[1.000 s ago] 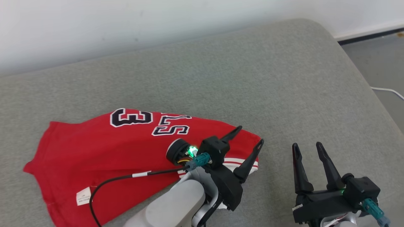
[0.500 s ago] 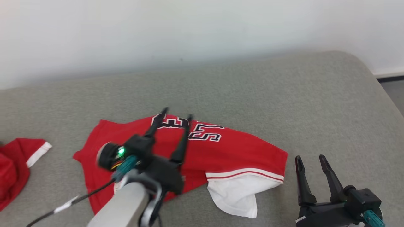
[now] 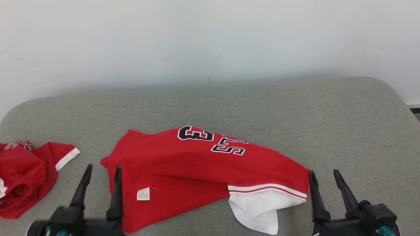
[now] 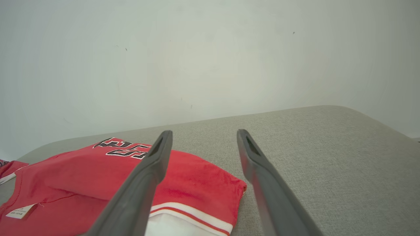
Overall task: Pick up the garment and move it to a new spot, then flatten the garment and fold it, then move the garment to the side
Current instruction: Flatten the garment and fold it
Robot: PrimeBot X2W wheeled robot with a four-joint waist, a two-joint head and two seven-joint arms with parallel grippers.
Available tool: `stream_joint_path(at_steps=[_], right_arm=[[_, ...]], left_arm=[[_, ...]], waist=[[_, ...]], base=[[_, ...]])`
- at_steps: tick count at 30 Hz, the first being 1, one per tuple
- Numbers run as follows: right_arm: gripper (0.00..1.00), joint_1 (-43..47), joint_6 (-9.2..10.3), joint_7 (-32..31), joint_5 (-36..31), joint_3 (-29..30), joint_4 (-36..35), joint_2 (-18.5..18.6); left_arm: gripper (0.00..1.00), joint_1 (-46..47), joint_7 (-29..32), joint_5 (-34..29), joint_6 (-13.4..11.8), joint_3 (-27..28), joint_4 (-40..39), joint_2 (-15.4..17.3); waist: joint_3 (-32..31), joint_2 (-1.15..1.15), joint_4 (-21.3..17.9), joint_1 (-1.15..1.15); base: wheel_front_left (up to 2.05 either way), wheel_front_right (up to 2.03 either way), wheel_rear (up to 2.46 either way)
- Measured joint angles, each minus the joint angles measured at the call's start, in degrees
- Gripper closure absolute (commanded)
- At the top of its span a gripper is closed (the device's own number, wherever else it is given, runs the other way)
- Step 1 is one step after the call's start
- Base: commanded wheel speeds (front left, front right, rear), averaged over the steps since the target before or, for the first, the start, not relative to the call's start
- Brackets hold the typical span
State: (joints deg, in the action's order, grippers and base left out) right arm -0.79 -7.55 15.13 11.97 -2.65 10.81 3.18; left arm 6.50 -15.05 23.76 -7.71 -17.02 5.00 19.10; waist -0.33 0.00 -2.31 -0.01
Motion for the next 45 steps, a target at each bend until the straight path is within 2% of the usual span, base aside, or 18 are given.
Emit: stream_joint_path(at_steps=[8, 15, 18, 26, 32, 38, 43, 44, 45], right_arm=[[0.0, 1.2, 0.0, 0.0, 0.0, 0.5, 0.3, 0.8], [0.0, 2.3, 0.0, 0.0, 0.1, 0.8, 1.6, 1.1], [0.0, 1.6, 0.0, 0.0, 0.2, 0.9, 3.0, 2.4], [0.0, -6.6, 0.0, 0.0, 2.0, -1.8, 13.0, 7.3], [0.0, -14.0, 0.0, 0.0, 4.5, -3.8, 23.1, 10.1], [0.0, -18.6, 0.0, -0.4, 7.7, -5.8, 35.3, 11.3], [0.0, -19.3, 0.0, -0.5, 10.1, -7.9, 40.7, 10.7], [0.44, -19.3, 0.0, -0.5, 10.8, -8.6, 41.8, 10.4], [1.0, -19.4, 0.0, -0.5, 11.6, -9.3, 42.3, 10.2]], left_arm=[[0.0, -10.3, 0.0, -3.2, 0.2, 7.8, -3.8, -3.2], [0.0, -12.4, 0.0, -6.2, 2.8, 10.5, -4.1, -6.2], [0.0, -12.2, 0.0, -7.0, 3.8, 11.7, -4.2, -7.0], [0.0, -10.2, 0.0, -9.6, 6.4, 12.2, -3.4, -9.9], [0.0, -8.6, 0.0, -10.5, 8.3, 13.2, -1.9, -11.5], [0.0, -7.9, 0.0, -11.6, 9.8, 13.7, -0.5, -12.6], [0.0, -7.7, 0.0, -11.8, 10.4, 14.5, -0.2, -13.2], [0.0, -7.7, 0.0, -11.9, 10.7, 14.6, -0.2, -13.3], [0.0, -7.7, 0.0, -12.2, 10.7, 14.9, -0.2, -13.4]], waist=[[-0.3, 0.0, 1.2, 0.01], [0.3, 0.01, 1.8, 0.01], [0.6, 0.0, 2.0, 0.01], [1.9, 0.01, 3.0, 0.01], [2.9, 0.01, 5.0, 0.02], [3.5, 0.01, 7.4, 0.02], [3.6, 0.01, 8.7, 0.02], [3.7, 0.01, 8.9, 0.02], [3.7, 0.01, 9.0, 0.02]], base=[[0.0, 0.0, 0.0], [0.0, 0.0, 0.0], [0.0, 0.0, 0.0], [0.0, 0.0, 0.0], [0.0, 0.0, 0.0], [0.0, 0.0, 0.0], [0.0, 0.0, 0.0], [0.0, 0.0, 0.0], [0.0, 0.0, 0.0]])
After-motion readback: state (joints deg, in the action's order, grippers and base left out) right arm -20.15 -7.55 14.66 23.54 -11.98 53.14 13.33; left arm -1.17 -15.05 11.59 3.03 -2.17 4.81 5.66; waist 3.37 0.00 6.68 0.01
